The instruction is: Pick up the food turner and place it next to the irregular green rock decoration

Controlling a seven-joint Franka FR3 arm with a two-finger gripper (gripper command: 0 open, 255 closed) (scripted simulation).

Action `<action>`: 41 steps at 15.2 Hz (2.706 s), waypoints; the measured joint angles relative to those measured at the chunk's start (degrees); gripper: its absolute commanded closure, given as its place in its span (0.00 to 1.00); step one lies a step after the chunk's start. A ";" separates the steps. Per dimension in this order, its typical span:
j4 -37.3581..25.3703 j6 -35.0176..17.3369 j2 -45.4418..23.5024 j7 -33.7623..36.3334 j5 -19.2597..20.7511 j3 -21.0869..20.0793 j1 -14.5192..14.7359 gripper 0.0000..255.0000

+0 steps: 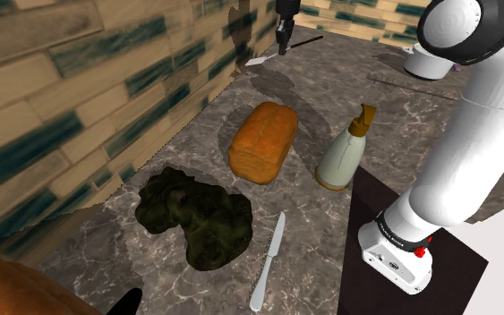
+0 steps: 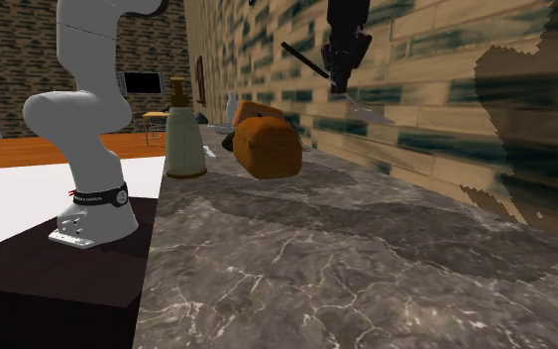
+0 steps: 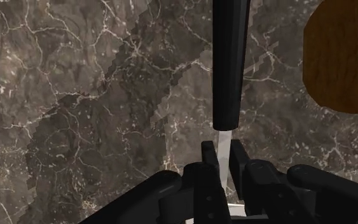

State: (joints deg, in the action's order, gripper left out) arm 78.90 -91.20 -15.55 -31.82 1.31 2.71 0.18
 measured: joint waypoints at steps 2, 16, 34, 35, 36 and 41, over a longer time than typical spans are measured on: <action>4.81 -1.19 3.59 1.57 0.17 -0.57 1.04 1.00; 32.04 -5.76 25.95 15.49 -1.11 -7.49 8.28 1.00; 44.79 -4.65 40.77 36.51 -9.73 -21.79 18.09 1.00; 45.29 -4.54 41.47 37.71 -10.36 -22.65 18.69 1.00; 45.04 -4.36 41.56 39.15 -10.93 -23.70 19.24 1.00; 44.60 -3.88 42.44 45.60 -13.61 -28.41 21.76 1.00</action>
State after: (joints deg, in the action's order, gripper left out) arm 123.50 -95.08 26.89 13.78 -12.31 -25.70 21.94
